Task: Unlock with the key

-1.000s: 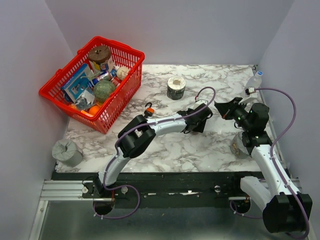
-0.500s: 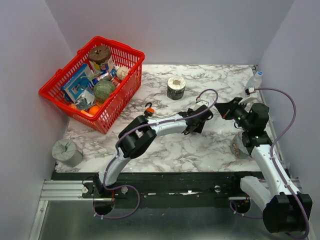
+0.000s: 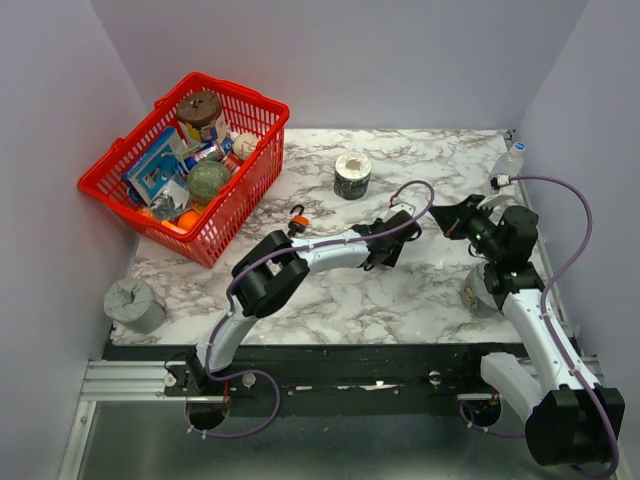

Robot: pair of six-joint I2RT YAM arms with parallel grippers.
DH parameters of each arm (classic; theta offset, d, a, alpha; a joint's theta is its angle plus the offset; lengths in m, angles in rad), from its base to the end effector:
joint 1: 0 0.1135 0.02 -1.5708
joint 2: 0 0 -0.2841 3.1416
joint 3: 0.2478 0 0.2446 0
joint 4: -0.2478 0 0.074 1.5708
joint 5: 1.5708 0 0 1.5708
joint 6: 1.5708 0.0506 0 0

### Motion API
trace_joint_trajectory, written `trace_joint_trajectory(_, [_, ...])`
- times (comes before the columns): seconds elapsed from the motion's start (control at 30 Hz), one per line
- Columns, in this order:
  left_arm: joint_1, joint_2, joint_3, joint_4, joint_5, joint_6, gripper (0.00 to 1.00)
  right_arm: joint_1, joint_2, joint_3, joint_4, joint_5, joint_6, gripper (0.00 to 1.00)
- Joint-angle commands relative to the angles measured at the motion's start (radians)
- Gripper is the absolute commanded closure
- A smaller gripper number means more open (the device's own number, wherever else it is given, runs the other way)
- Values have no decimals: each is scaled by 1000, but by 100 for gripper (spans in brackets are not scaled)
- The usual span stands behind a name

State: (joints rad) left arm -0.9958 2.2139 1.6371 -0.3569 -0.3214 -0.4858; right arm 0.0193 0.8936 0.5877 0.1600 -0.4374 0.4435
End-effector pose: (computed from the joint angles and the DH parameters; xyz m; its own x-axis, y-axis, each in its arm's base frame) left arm 0.2823 -0.4062 0.1637 -0.7106 0.2820 -0.6446 0.4096 0.9107 -0.0532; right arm 0.2043 0.0254 0.3033 -0.3186 0.3826 -0.8672 -0.3319 0.8120 0.4802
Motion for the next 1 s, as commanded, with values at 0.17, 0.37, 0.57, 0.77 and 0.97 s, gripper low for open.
trace_joint_trajectory(0.17, [5,121,-33,-148,137,69,68,-2,-19,-12,-14,12,-15,99])
trace_joint_trajectory(0.37, [49,31,-135,-93,198,13,100,-4,-67,-12,-53,12,-58,99])
trace_joint_trajectory(0.57, [127,-270,-368,61,284,-94,100,1,-111,-40,-76,-58,-52,99])
trace_joint_trajectory(0.77, [212,-498,-447,128,404,-200,100,120,-124,-72,-28,-22,12,99])
trace_joint_trajectory(0.97, [332,-638,-571,272,507,-378,100,442,-87,-149,80,259,121,99])
